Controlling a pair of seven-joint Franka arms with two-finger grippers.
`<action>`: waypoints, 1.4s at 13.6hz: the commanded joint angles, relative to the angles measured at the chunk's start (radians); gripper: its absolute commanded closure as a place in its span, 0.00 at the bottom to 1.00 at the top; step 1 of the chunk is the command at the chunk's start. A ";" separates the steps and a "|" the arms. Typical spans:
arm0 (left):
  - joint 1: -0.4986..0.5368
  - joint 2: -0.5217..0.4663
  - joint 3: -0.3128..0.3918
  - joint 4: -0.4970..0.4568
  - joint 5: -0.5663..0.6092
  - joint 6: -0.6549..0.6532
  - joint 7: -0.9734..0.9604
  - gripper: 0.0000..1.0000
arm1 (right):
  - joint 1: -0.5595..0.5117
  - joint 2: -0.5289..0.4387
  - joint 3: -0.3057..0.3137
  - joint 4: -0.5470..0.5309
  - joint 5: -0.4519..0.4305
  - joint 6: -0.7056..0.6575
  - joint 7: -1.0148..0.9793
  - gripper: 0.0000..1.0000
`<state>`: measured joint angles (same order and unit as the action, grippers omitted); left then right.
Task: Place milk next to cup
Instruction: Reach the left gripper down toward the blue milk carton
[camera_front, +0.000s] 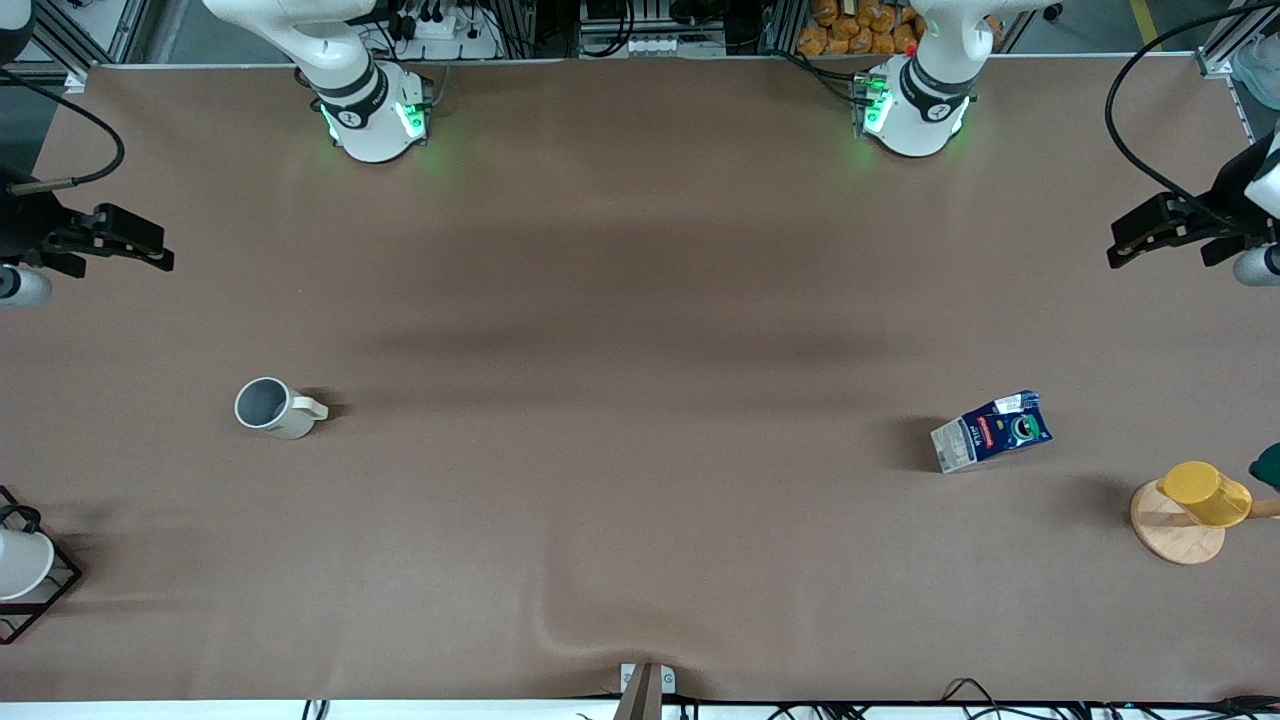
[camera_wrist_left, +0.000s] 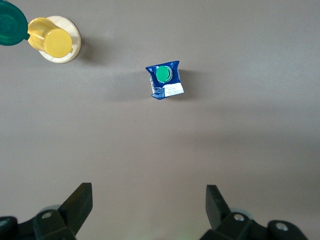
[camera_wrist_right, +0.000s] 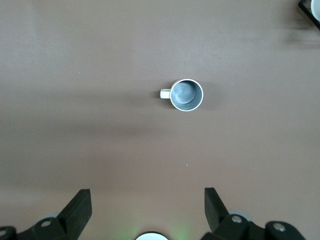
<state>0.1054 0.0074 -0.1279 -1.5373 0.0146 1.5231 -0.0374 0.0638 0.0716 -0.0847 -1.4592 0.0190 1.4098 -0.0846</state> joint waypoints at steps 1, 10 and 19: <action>0.002 0.013 0.001 0.031 -0.008 -0.046 0.008 0.00 | 0.008 0.005 -0.006 0.011 -0.002 -0.012 0.009 0.00; 0.008 0.268 -0.001 0.060 0.031 0.124 -0.007 0.00 | 0.004 0.005 -0.006 0.011 -0.002 -0.023 0.000 0.00; 0.008 0.471 -0.002 0.049 -0.001 0.313 -0.018 0.00 | -0.062 0.150 -0.012 0.014 -0.013 0.093 -0.004 0.00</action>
<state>0.1059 0.4525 -0.1285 -1.5062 0.0292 1.8086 -0.0442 0.0143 0.1713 -0.1044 -1.4632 0.0184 1.4950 -0.0866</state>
